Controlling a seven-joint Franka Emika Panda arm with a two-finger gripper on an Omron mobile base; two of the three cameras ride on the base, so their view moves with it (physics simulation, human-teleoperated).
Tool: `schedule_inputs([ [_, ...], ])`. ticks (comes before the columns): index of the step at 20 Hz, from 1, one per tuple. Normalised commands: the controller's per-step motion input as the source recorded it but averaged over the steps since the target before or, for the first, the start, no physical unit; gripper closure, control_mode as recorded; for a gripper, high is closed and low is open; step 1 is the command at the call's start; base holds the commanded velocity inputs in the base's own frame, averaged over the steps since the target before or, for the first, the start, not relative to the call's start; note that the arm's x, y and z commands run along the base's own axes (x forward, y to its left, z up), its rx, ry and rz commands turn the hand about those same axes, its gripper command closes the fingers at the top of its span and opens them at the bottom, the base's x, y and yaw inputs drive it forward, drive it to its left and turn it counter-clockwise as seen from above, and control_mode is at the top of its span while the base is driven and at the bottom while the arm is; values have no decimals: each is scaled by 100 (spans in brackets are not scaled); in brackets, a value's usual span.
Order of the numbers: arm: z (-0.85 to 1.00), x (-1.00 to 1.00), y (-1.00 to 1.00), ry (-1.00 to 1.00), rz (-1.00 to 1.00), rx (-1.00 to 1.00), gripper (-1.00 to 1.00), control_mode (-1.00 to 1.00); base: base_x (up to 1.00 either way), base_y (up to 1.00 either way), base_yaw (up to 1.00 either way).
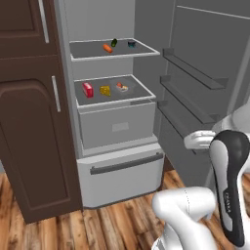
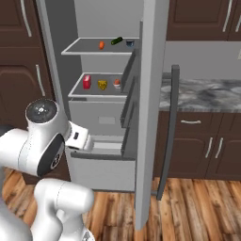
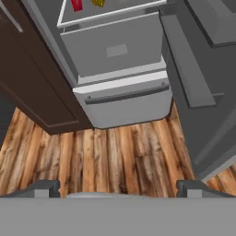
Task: Place the tupperware on the second highest shelf of the fridge. Make space for the tupperware among the existing items by rearranging them on the shelves if needed. Close the fridge door when finished.
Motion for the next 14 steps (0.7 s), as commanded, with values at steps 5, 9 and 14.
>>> schedule_inputs([
  [5,9,-69,-5,-4,-3,-2,-100,-100,0,0,0],
  [9,45,-48,-71,0,-16,11,-100,-100,0,0,0],
  [14,6,-4,-100,0,-11,33,-100,-100,0,0,0],
])
